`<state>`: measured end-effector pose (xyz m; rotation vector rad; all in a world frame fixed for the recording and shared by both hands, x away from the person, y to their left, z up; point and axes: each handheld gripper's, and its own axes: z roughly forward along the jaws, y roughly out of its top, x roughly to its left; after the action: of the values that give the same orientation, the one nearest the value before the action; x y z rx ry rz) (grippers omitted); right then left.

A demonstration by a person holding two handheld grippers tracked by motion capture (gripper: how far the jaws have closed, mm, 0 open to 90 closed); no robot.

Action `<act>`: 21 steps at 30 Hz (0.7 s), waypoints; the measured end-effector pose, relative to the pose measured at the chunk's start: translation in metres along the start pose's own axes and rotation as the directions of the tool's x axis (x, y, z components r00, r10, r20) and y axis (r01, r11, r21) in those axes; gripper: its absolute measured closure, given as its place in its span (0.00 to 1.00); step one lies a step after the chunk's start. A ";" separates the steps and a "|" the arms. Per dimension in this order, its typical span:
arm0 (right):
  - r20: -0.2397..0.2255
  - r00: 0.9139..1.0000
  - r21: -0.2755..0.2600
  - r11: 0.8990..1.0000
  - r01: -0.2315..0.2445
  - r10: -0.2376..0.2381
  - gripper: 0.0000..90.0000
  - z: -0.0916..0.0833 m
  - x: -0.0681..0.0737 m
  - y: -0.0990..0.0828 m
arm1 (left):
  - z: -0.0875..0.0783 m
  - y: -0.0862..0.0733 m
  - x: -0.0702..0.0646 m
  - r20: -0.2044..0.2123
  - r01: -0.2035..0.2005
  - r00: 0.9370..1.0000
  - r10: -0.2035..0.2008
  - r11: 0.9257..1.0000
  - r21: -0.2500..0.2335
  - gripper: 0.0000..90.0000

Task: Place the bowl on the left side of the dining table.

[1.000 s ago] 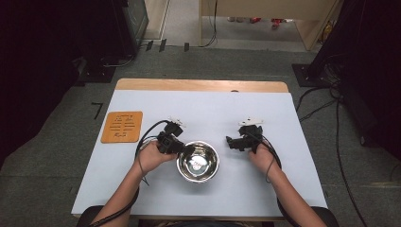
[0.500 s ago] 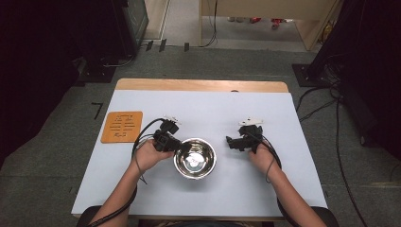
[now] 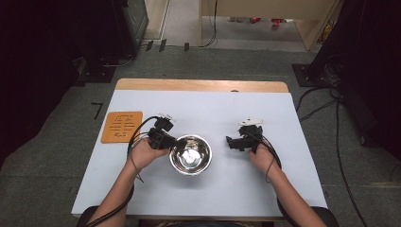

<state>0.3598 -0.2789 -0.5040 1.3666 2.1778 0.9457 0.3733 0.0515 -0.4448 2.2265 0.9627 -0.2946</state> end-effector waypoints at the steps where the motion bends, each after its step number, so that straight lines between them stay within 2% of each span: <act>1: 0.000 1.000 0.000 1.000 0.000 0.000 0.06 0.000 0.000 0.000 | -0.001 0.000 0.001 0.000 0.000 1.000 0.000 1.000 0.001 0.96; 21: 0.000 1.000 0.000 1.000 0.000 0.000 0.06 0.000 0.000 0.000 | -0.013 -0.003 0.015 -0.017 0.043 0.999 -0.043 0.999 -0.022 0.96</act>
<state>0.3598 -0.2789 -0.5040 1.3669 2.1775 0.9463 0.3810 0.0704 -0.4431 2.1945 1.0195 -0.2828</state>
